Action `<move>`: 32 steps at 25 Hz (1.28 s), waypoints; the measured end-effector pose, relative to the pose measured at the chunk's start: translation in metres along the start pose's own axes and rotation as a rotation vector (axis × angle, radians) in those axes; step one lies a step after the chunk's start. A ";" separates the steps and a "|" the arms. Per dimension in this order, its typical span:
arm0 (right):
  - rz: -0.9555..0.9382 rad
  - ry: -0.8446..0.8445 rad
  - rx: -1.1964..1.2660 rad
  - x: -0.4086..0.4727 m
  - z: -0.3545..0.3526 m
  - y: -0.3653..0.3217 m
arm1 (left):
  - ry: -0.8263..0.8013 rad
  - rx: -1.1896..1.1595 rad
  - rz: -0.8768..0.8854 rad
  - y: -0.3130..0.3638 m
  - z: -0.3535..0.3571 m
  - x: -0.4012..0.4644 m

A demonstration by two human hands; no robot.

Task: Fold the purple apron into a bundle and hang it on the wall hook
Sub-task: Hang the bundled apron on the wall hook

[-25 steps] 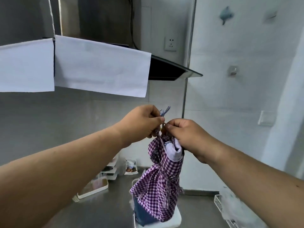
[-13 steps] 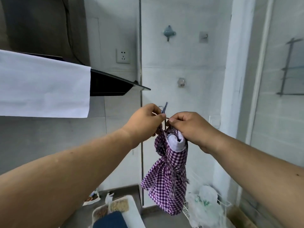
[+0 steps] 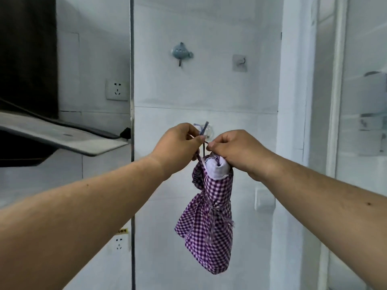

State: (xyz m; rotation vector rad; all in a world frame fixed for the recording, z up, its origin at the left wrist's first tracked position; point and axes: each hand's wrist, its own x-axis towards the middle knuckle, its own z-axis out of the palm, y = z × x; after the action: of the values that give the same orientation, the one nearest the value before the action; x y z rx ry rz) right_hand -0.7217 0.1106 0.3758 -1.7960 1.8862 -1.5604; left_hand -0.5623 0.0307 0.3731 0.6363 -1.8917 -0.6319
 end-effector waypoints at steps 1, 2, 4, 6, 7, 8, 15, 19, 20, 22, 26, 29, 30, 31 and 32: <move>-0.020 0.009 -0.010 0.017 -0.005 0.005 | 0.020 0.005 0.005 -0.001 0.007 0.016; -0.036 0.017 -0.026 0.034 -0.009 0.010 | 0.044 0.013 0.010 -0.003 0.014 0.032; -0.049 0.040 -0.059 0.064 -0.014 0.017 | 0.091 0.042 0.021 -0.007 0.025 0.061; -0.063 0.053 -0.056 0.088 -0.018 0.023 | 0.128 0.071 0.032 -0.012 0.032 0.084; -0.065 0.055 -0.053 0.098 -0.019 0.025 | 0.137 0.083 0.037 -0.014 0.035 0.094; -0.061 0.057 -0.055 0.108 -0.020 0.027 | 0.139 0.095 0.040 -0.016 0.038 0.103; 0.076 0.012 -0.175 0.158 -0.010 0.035 | 0.122 0.255 0.006 -0.035 0.052 0.132; 0.107 -0.037 -0.146 0.169 -0.002 0.045 | 0.097 0.233 -0.016 -0.045 0.052 0.140; 0.122 -0.047 -0.123 0.169 0.000 0.049 | 0.086 0.227 -0.020 -0.048 0.054 0.140; 0.143 -0.061 -0.097 0.164 0.004 0.058 | 0.060 0.276 -0.008 -0.054 0.057 0.140; 0.127 -0.097 -0.021 0.150 0.014 0.076 | 0.080 0.407 0.036 -0.065 0.062 0.137; 0.063 0.053 -0.007 0.135 0.020 0.080 | 0.101 0.397 0.014 -0.063 0.064 0.133; 0.044 0.131 -0.012 0.126 0.021 0.081 | 0.095 0.389 -0.005 -0.062 0.064 0.132; 0.027 0.182 -0.004 0.113 0.023 0.082 | 0.083 0.373 -0.031 -0.060 0.063 0.130; -0.008 0.195 0.003 0.098 0.025 0.084 | 0.065 0.337 -0.069 -0.059 0.063 0.127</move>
State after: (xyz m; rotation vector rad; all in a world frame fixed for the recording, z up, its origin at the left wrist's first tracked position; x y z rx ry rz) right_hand -0.7906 0.0004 0.3581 -1.7077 1.9571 -1.7989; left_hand -0.6573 -0.0880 0.3926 0.9288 -1.9376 -0.3312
